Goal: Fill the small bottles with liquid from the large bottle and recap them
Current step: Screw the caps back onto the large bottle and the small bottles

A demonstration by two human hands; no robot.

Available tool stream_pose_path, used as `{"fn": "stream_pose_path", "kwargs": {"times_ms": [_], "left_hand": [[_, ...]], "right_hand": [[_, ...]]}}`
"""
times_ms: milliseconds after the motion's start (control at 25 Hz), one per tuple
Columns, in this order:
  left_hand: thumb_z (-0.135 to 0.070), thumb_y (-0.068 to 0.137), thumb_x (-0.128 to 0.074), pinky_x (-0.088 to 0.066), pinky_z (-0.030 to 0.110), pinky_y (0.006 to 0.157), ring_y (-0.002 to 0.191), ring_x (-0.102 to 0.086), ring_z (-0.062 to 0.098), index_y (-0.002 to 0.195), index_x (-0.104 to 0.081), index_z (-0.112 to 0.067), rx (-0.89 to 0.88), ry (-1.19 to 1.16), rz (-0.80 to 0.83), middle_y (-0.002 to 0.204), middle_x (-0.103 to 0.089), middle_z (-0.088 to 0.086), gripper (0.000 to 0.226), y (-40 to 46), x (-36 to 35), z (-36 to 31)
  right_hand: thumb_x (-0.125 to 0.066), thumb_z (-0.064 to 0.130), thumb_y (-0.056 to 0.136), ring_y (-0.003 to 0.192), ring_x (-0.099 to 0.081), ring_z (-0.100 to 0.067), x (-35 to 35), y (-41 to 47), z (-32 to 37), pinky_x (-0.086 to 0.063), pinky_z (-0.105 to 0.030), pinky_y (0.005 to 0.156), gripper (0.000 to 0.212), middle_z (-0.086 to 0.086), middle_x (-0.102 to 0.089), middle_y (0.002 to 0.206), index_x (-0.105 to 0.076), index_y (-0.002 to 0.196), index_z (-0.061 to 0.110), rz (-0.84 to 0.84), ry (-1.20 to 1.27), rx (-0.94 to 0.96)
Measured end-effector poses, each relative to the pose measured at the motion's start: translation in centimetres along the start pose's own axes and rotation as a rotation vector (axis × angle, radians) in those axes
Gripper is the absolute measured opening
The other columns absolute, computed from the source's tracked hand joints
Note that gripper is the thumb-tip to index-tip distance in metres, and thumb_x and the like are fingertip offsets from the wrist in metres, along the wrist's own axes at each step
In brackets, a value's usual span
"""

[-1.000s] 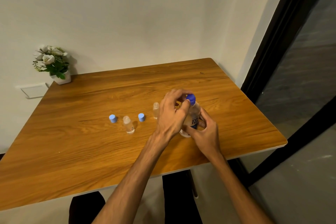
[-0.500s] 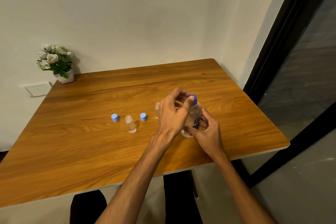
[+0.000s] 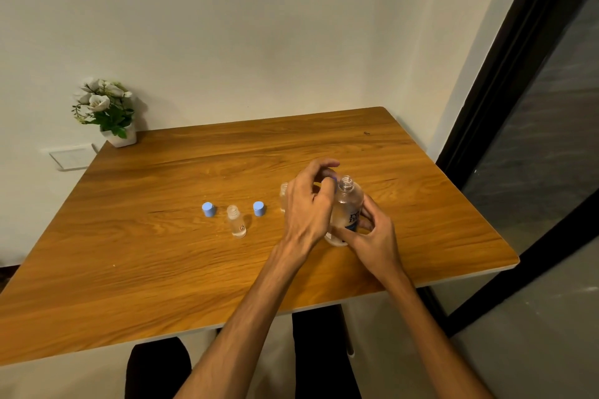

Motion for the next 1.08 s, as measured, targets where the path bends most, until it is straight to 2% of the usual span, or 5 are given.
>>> {"fn": "stream_pose_path", "kwargs": {"times_ms": [360,440,600,920,1080], "left_hand": [[-0.004,0.102,-0.056,-0.056,0.034,0.093,0.110,-0.069,0.013,0.113,-0.076,-0.010,-0.070,-0.065,-0.341,0.112,-0.075,-0.001,0.023,-3.7,1.2,3.4],[-0.008,0.095,-0.057,-0.051,0.042,0.102,0.118,-0.064,0.020,0.115,-0.074,-0.009,-0.080,0.130,-0.423,0.119,-0.071,0.002,0.025,-6.9,3.0,5.4],[-0.036,0.082,-0.057,-0.026,0.044,0.118,0.133,-0.052,0.022,0.120,-0.071,-0.017,0.135,0.733,-0.103,0.135,-0.063,0.002,0.044,-8.9,3.9,8.1],[0.010,0.070,-0.052,-0.037,0.031,0.111,0.131,-0.054,0.026,0.108,-0.077,-0.007,0.215,0.401,0.009,0.130,-0.065,0.010,0.048,-8.9,4.7,8.6],[0.005,0.097,-0.048,-0.055,0.035,0.087,0.096,-0.068,0.019,0.110,-0.075,-0.009,0.132,0.233,-0.106,0.104,-0.072,0.003,0.033,-8.4,5.9,7.6]], "right_hand": [[-0.094,0.033,0.072,0.119,-0.067,-0.007,-0.7,-0.9,-0.4,-0.060,-0.031,0.094,0.082,0.012,-0.071,0.131,-0.057,0.145,0.027,-0.089,-0.054,0.004],[-0.095,0.030,0.073,0.119,-0.067,-0.008,-0.8,-0.8,-1.0,-0.060,-0.034,0.096,0.081,0.010,-0.071,0.131,-0.058,0.144,0.026,-0.093,-0.054,-0.015],[-0.094,0.028,0.073,0.124,-0.065,-0.016,-0.8,-0.5,-1.6,-0.060,-0.040,0.099,0.087,0.002,-0.067,0.138,-0.053,0.150,0.022,-0.079,-0.048,-0.042],[-0.093,0.036,0.071,0.120,-0.066,-0.008,-0.6,-0.6,-0.9,-0.058,-0.021,0.091,0.079,0.012,-0.069,0.132,-0.058,0.142,0.031,-0.063,-0.030,-0.048],[-0.093,0.039,0.071,0.118,-0.066,-0.006,-0.3,-0.3,-0.9,-0.060,-0.025,0.092,0.071,0.013,-0.070,0.128,-0.061,0.134,0.033,-0.029,-0.092,-0.050]]}}
Point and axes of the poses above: each hand's wrist, its own y-axis towards the middle knuckle, its own x-axis out of the back of the hand, z = x × y, the point moved 5 cm from there along y, towards the middle knuckle
